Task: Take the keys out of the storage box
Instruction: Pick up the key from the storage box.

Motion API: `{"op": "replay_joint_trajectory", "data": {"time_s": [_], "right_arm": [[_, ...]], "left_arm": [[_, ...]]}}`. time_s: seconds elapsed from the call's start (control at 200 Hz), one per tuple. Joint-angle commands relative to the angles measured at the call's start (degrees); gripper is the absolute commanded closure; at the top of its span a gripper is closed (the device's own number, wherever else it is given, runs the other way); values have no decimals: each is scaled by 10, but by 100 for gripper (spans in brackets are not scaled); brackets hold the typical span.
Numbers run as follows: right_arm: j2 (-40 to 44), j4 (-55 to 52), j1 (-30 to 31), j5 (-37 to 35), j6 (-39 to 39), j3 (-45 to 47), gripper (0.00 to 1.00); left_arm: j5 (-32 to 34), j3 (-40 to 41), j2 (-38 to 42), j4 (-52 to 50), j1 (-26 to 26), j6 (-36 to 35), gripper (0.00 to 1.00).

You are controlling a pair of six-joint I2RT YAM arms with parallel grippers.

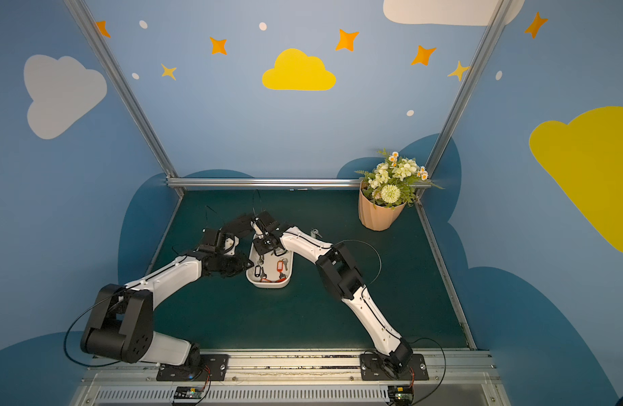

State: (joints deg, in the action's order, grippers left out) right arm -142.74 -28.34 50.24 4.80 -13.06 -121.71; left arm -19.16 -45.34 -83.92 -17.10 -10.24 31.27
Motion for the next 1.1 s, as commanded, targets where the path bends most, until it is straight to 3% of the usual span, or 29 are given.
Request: {"op": "replay_joint_trajectory", "data": {"time_s": [0.0, 0.32, 0.541, 0.721, 1.096], "right_arm": [[-14, -13, 6, -11, 2, -21, 72], [-21, -21, 9, -21, 3, -21, 82], [-4, -23, 11, -23, 6, -12, 100], [35, -22, 11, -34, 9, 3, 100], [175, -28, 7, -89, 13, 91, 100]], "left_arm": [[-6, -15, -6, -9, 1, -9, 69], [-3, -14, 3, -13, 1, -11, 69], [9, -15, 21, -21, 1, -12, 63], [40, -22, 53, -51, 1, -26, 59], [181, -3, 208, -74, 4, -17, 31]]}}
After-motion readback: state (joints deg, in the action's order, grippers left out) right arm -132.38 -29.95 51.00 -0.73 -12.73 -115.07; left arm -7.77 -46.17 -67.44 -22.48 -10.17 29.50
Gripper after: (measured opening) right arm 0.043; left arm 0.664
